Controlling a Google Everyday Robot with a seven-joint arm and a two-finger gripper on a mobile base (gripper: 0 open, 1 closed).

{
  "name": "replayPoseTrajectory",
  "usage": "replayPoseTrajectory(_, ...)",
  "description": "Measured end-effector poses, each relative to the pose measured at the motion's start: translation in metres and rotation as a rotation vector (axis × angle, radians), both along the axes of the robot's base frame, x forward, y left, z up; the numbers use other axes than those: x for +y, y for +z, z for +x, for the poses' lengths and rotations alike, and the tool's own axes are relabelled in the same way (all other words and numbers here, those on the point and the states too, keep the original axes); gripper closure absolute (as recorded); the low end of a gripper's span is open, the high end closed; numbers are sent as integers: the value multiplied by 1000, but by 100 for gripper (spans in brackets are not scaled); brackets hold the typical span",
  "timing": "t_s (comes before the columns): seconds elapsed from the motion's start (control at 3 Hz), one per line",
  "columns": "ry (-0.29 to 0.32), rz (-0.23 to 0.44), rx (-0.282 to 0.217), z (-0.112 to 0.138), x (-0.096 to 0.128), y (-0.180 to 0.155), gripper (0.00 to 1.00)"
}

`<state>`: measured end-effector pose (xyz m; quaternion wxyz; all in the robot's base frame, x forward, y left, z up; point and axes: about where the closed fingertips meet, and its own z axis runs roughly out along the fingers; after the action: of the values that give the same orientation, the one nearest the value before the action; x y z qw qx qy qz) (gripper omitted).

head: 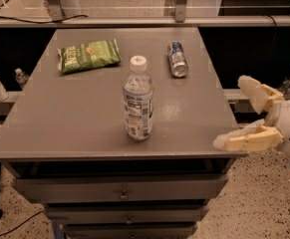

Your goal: Place blue plastic bottle upright

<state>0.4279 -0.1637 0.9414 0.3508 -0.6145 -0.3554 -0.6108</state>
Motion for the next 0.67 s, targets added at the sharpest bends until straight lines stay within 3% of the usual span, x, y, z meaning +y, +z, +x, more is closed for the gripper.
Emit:
replayPoseTrajectory(0.33, -133, -47, -88, 22, -44, 31, 0)
replayPoseTrajectory(0.67, -276, -70, -198, 39, -98, 83, 0)
